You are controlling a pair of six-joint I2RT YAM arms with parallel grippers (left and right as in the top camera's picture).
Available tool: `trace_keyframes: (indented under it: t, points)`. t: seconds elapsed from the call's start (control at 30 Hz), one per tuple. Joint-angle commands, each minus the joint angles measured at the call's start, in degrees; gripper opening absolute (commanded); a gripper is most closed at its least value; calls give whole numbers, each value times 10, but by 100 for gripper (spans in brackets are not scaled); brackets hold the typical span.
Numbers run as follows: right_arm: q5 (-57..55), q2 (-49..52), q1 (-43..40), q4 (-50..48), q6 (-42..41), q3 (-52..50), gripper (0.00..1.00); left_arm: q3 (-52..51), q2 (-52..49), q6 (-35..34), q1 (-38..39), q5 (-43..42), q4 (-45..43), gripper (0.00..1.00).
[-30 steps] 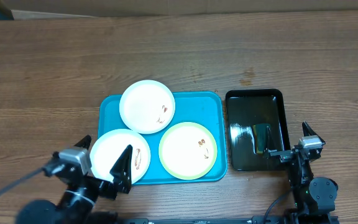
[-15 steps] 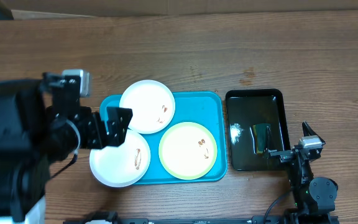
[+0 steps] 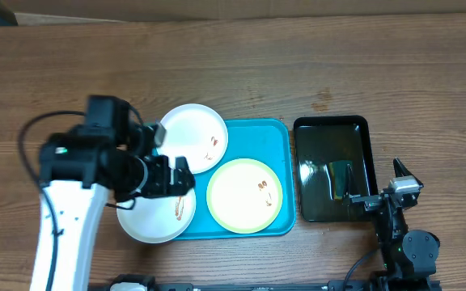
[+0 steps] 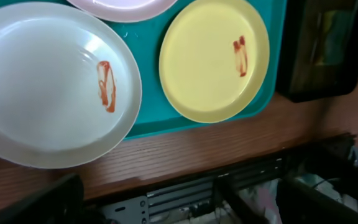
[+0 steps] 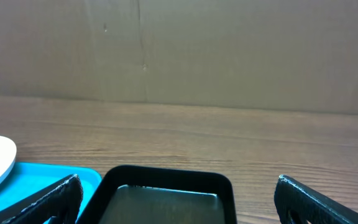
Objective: Clean dirty plates on tray and stack at the side
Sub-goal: 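Move the left gripper over the yellow plate's left rim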
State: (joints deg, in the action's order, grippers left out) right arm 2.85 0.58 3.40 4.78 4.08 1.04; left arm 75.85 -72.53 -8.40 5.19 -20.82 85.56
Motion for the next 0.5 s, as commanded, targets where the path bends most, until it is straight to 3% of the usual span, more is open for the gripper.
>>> trace_keyframes:
  t: [0.0, 0.23, 0.47]
  points:
    - [7, -4, -2, -6, -51, -6, 100, -61, 1, -11, 25, 2, -34, 99]
    - [49, 1, -2, 4, -114, 46, 100, -127, 1, -33, 62, 5, -136, 100]
    - [50, 148, -2, 151, -161, 271, 100, -132, 0, -53, 68, 36, -225, 100]
